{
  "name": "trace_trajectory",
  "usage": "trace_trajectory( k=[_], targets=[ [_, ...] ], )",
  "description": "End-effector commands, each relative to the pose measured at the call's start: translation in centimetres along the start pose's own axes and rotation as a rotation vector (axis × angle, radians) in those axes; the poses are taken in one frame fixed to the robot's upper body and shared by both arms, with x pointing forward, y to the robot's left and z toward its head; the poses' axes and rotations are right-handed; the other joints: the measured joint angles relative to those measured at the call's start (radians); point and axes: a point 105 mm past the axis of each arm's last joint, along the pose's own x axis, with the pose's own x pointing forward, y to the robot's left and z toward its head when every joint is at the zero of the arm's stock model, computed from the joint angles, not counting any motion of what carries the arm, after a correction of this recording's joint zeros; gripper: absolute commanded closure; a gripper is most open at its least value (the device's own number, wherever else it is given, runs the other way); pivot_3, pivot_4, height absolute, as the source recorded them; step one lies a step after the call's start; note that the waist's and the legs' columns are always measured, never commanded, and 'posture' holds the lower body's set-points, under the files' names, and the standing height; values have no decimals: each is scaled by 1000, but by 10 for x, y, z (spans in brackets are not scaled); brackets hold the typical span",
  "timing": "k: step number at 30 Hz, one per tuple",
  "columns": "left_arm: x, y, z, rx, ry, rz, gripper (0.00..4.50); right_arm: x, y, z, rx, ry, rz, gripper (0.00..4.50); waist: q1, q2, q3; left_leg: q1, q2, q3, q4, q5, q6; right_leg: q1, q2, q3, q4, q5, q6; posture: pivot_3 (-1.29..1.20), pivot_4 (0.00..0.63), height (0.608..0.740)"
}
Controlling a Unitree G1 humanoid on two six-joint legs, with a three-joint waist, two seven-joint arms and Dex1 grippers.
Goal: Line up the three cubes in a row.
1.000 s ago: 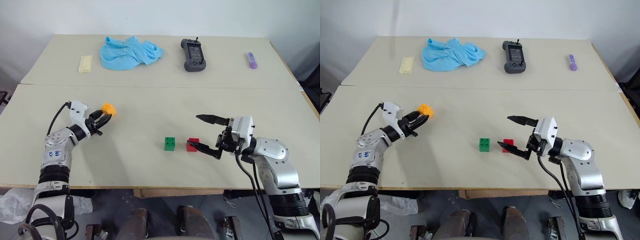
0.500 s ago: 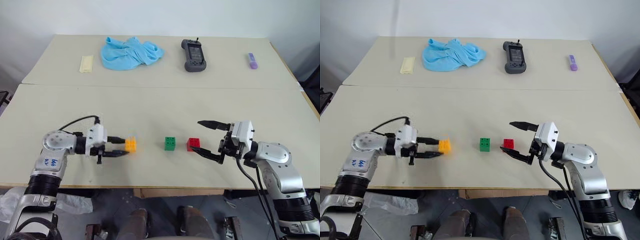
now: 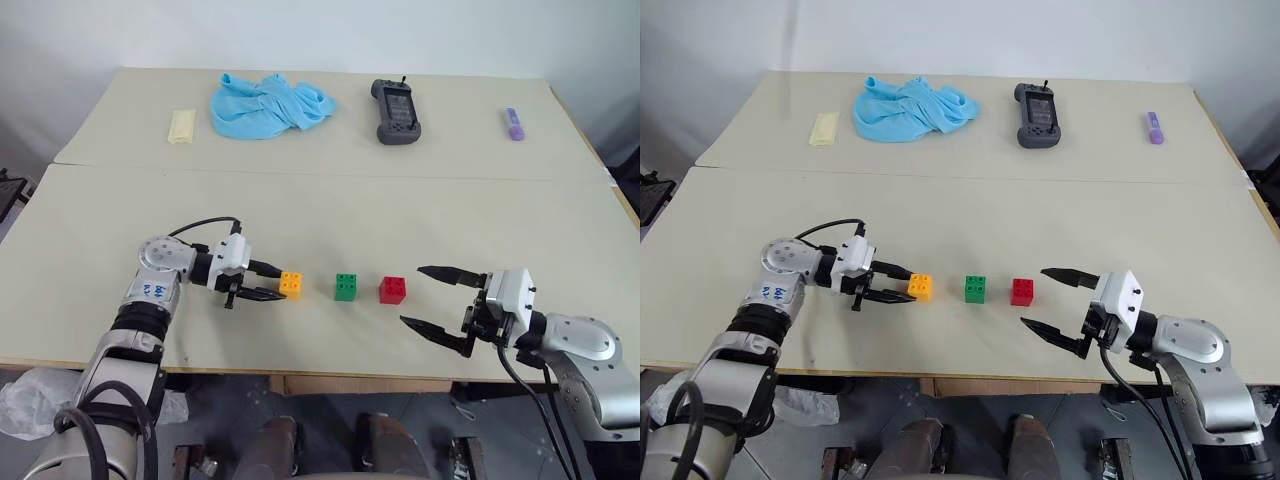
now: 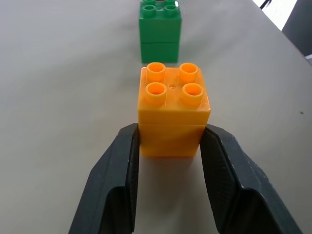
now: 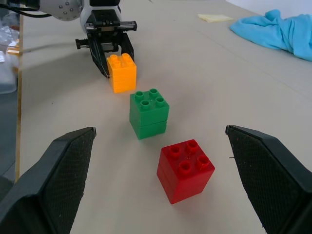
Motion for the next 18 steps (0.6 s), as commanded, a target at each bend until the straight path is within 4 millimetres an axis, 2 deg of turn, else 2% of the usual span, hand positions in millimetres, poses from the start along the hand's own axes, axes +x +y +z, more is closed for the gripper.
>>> trace_trajectory(
  k=[1, 5, 9, 14, 18],
  targets=[
    [6, -1, -2, -2, -3, -23, 3052, -7, 1, 12, -27, -21, -13, 0, 1, 0, 0, 0, 0, 0, 0, 0, 0, 0, 0, 0, 0, 0, 0, 0, 150, 740],
    [8, -3, -5, -10, 7, -43, 3052, -11, 4, 10, -9, -10, -18, 0, 0, 0, 0, 0, 0, 0, 0, 0, 0, 0, 0, 0, 0, 0, 0, 0, 150, 740],
    [4, -2, -7, -26, 5, -29, 1749, -12, 6, 8, 2, -4, -18, 0, -1, 0, 0, 0, 0, 0, 0, 0, 0, 0, 0, 0, 0, 0, 0, 0, 150, 740],
    [-19, -4, 3, -1, -33, 39, 329, -10, 2, 9, -19, -7, 21, 0, -8, 0, 0, 0, 0, 0, 0, 0, 0, 0, -1, 2, 0, 0, 0, 0, 150, 740],
    [-50, -9, 11, 8, -34, 158, 329, -11, -9, 19, -53, -23, 56, 0, -19, 0, 0, 0, 3, -1, 0, 0, -1, 0, -2, 7, -1, 0, 0, 0, 150, 740]
  ],
)
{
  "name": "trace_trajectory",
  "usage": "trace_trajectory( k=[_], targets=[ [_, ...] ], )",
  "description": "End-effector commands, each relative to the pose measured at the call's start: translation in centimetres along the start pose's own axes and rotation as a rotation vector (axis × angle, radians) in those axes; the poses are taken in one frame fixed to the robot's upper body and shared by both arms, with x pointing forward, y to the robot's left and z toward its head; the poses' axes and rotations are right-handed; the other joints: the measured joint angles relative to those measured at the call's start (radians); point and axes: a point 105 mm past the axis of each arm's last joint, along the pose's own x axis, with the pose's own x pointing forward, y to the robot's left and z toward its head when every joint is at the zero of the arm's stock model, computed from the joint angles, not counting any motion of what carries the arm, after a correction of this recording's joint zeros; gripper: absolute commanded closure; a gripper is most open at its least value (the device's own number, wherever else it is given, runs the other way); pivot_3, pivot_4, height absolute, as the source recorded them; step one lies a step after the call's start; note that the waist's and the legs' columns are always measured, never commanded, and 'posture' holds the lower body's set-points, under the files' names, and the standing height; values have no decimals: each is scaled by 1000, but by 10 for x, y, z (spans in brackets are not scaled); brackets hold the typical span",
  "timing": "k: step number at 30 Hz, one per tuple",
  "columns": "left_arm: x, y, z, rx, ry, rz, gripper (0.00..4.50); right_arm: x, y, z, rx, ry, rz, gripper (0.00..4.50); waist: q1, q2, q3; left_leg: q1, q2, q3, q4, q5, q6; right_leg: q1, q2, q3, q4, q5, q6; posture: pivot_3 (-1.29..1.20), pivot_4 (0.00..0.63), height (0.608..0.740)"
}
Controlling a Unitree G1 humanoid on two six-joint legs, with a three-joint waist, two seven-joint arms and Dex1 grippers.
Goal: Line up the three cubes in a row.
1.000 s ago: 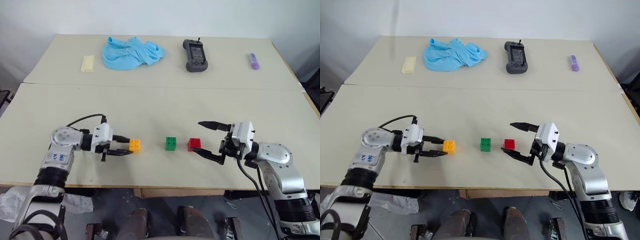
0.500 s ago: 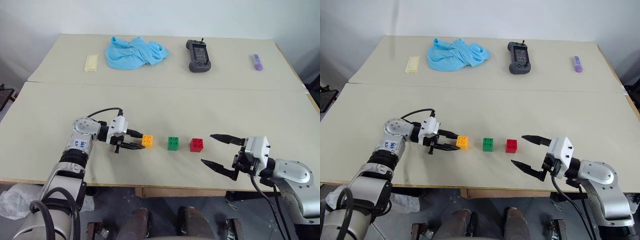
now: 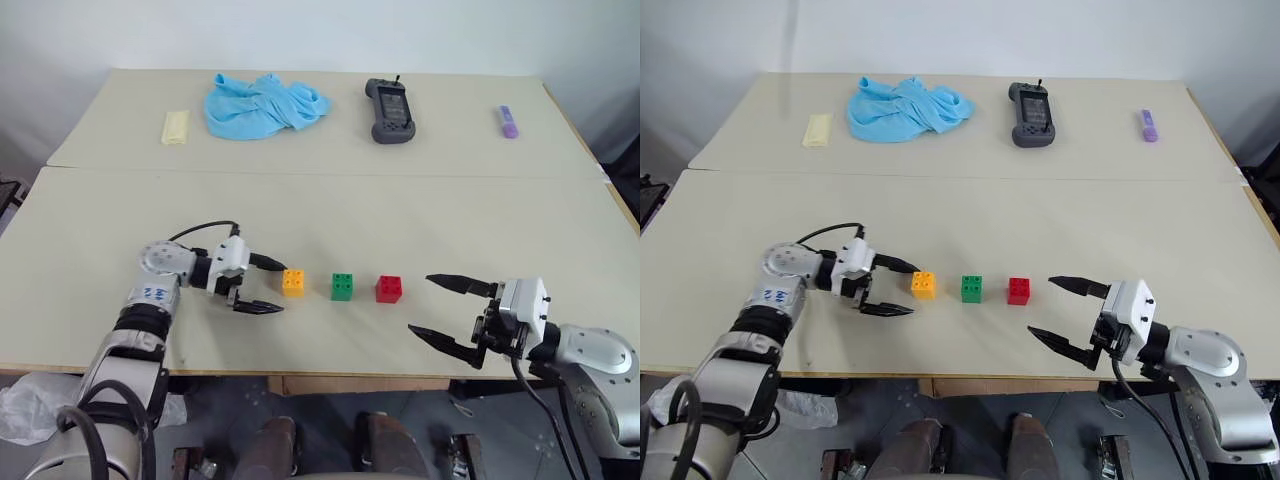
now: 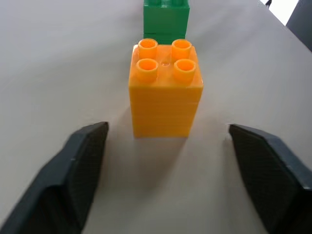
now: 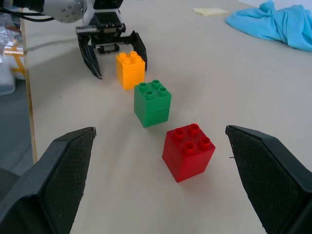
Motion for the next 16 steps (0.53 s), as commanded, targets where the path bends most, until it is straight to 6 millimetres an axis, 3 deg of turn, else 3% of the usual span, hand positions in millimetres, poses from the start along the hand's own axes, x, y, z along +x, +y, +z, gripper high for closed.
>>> trace_trajectory(
  k=[1, 6, 11, 16],
  targets=[
    [-30, 2, 20, 38, -27, 100, 329, -5, -7, 13, -32, -16, 48, 0, -5, 0, 0, 0, 0, 0, 0, 0, 0, 0, 0, 1, 0, 0, 0, 0, 150, 740],
    [-49, 3, 40, 78, -36, 234, 329, -9, -13, 12, -60, 56, 142, 0, 5, 0, 0, 0, 0, -3, 0, 0, 0, 1, -1, 1, -1, -1, -1, 0, 150, 740],
    [-49, 7, 60, 88, -71, 286, 329, -3, -23, 14, -78, 61, 173, 0, 14, 0, 0, 0, 0, -3, 0, 0, -1, 1, -1, 0, -1, -1, -1, 0, 150, 740],
    [-43, -5, 56, 73, -36, 220, 329, -5, -32, 11, -111, 109, 187, 0, 12, 0, 0, 0, 0, -3, 0, 0, -1, 1, -1, 0, -1, 0, -1, 0, 150, 740]
  ],
)
